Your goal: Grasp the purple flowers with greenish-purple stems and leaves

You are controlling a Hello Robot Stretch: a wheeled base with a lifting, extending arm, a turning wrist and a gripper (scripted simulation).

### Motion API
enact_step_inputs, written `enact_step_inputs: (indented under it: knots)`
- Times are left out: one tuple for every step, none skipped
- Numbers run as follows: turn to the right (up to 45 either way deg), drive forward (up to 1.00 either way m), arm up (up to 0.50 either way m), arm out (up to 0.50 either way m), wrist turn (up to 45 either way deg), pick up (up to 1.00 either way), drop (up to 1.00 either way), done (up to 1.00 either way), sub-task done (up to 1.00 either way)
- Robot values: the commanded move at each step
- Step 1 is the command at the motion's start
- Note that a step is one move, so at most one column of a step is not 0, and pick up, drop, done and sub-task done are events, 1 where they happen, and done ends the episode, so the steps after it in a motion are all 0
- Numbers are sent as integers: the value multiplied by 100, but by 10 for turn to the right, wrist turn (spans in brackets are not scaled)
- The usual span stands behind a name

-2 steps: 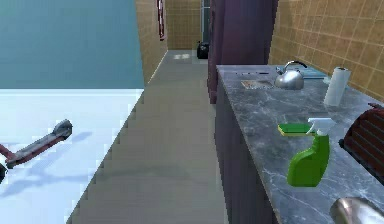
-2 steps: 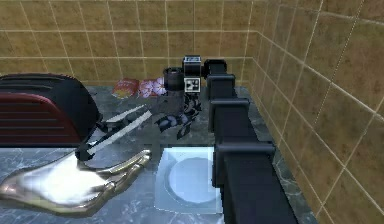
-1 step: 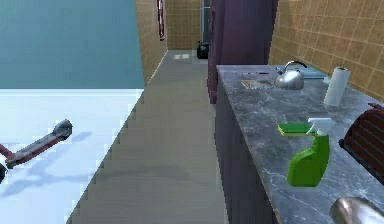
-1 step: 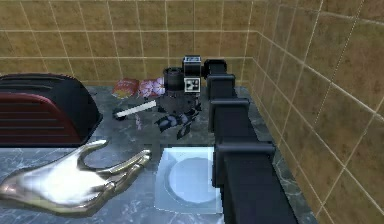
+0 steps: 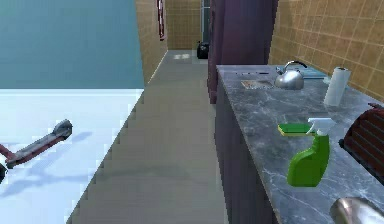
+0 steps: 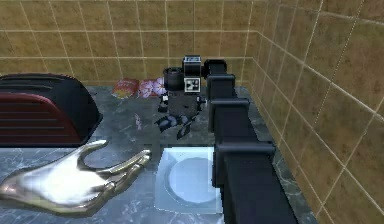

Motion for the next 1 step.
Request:
enact_step_inputs:
  knots:
    - [0, 0, 0, 0, 60, 0, 0, 0, 0]
